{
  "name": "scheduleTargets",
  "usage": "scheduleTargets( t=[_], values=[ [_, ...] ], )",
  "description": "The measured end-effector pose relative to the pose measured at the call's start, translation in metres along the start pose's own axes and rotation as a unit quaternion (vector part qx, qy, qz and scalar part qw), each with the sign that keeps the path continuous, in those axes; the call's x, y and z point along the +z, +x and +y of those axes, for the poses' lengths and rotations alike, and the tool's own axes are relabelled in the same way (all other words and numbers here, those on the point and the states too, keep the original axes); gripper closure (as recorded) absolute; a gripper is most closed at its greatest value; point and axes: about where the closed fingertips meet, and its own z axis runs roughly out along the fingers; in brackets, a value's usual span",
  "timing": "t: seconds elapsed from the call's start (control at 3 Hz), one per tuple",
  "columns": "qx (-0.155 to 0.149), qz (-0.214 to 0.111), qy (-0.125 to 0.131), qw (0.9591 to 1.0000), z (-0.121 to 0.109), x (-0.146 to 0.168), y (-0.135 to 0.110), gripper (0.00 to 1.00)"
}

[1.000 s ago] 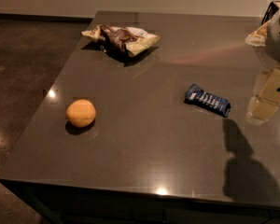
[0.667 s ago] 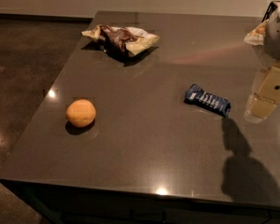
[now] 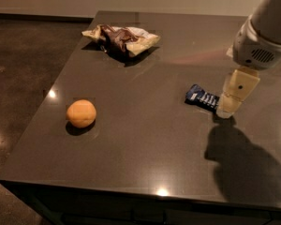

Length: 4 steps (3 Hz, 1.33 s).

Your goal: Move rxbar blueberry near orange

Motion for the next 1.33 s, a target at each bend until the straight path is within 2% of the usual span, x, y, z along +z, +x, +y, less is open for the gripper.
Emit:
scheduleTargets(
  t=[0.67, 1.33],
  values=[
    [0.055, 0.026, -0.022, 0.9979, -0.022, 0.069, 0.003, 0.00],
    [0.072, 0.037, -0.030, 0.9963, -0.034, 0.103, 0.004, 0.00]
  ],
)
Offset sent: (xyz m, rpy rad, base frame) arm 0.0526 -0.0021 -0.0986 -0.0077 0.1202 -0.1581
